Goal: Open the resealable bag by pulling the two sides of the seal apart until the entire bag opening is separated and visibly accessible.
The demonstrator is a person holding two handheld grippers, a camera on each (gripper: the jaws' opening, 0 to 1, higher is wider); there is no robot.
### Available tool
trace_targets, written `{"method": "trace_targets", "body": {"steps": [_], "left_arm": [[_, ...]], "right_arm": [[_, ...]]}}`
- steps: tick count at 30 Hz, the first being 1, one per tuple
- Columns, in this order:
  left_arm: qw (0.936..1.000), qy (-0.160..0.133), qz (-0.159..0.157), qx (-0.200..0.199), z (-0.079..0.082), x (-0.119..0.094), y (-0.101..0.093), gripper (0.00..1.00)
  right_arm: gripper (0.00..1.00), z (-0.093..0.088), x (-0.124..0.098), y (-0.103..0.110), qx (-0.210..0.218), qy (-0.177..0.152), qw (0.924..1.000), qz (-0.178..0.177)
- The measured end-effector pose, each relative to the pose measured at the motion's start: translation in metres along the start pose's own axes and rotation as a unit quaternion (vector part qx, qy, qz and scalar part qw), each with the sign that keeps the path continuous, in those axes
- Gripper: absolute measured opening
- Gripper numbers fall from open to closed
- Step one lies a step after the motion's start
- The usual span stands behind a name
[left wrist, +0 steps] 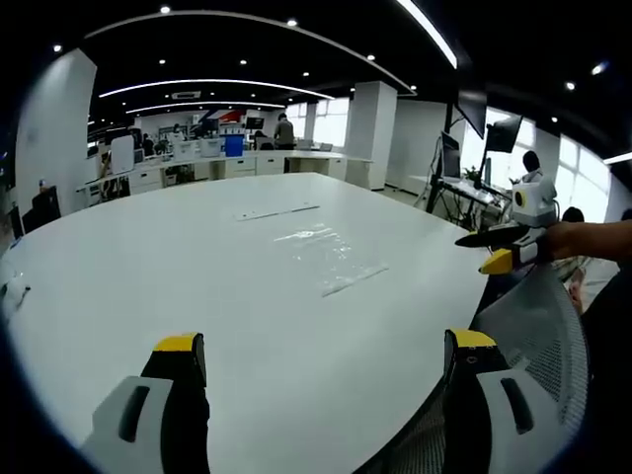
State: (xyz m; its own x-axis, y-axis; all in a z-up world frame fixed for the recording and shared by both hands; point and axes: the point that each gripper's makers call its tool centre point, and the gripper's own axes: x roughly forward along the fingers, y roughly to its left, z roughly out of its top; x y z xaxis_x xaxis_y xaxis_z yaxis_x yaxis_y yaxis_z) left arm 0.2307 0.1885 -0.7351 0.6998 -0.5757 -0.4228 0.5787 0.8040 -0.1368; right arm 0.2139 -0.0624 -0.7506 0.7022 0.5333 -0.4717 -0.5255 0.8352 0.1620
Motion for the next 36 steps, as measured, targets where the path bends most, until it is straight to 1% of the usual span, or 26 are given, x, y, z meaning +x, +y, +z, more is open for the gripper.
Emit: {"method": "trace_targets", "body": {"steps": [5, 10, 17, 20, 26, 31, 36], "left_arm": [[1.0, -0.001, 0.0, 0.0, 0.0012, 0.0007, 0.0004, 0.99], [1.0, 0.0, 0.0, -0.008, 0.0013, 0.0018, 0.0008, 0.99], [1.0, 0.007, -0.004, -0.001, 0.0007, 0.0028, 0.001, 0.99], [1.0, 0.008, 0.002, -0.003, 0.0012, 0.0031, 0.0023, 0.99], [0.9999, 0.013, -0.003, -0.005, -0.002, 0.0046, -0.0001, 0.99], [0.9998, 0.016, -0.004, -0.008, -0.003, 0.0053, -0.0017, 0.99], [0.9997, 0.02, -0.004, -0.01, -0.0053, 0.006, -0.0025, 0.99]], "right_arm": [[0.86, -0.0015, 0.0007, 0.0011, -0.004, 0.004, 1.0, 0.003], [0.86, -0.0014, 0.0003, -0.0022, -0.004, 0.002, 1.0, -0.006], [0.86, -0.0014, 0.0007, -0.0015, -0.001, 0.002, 1.0, -0.006], [0.85, -0.0026, 0.0012, -0.002, -0.003, 0.005, 1.0, -0.008], [0.85, -0.0036, 0.0016, -0.0011, -0.002, 0.008, 1.0, -0.005], [0.84, -0.0023, 0.0024, -0.0015, 0.008, 0.003, 0.9999, -0.007], [0.84, -0.0022, 0.0026, -0.001, 0.008, 0.002, 1.0, -0.004]]}}
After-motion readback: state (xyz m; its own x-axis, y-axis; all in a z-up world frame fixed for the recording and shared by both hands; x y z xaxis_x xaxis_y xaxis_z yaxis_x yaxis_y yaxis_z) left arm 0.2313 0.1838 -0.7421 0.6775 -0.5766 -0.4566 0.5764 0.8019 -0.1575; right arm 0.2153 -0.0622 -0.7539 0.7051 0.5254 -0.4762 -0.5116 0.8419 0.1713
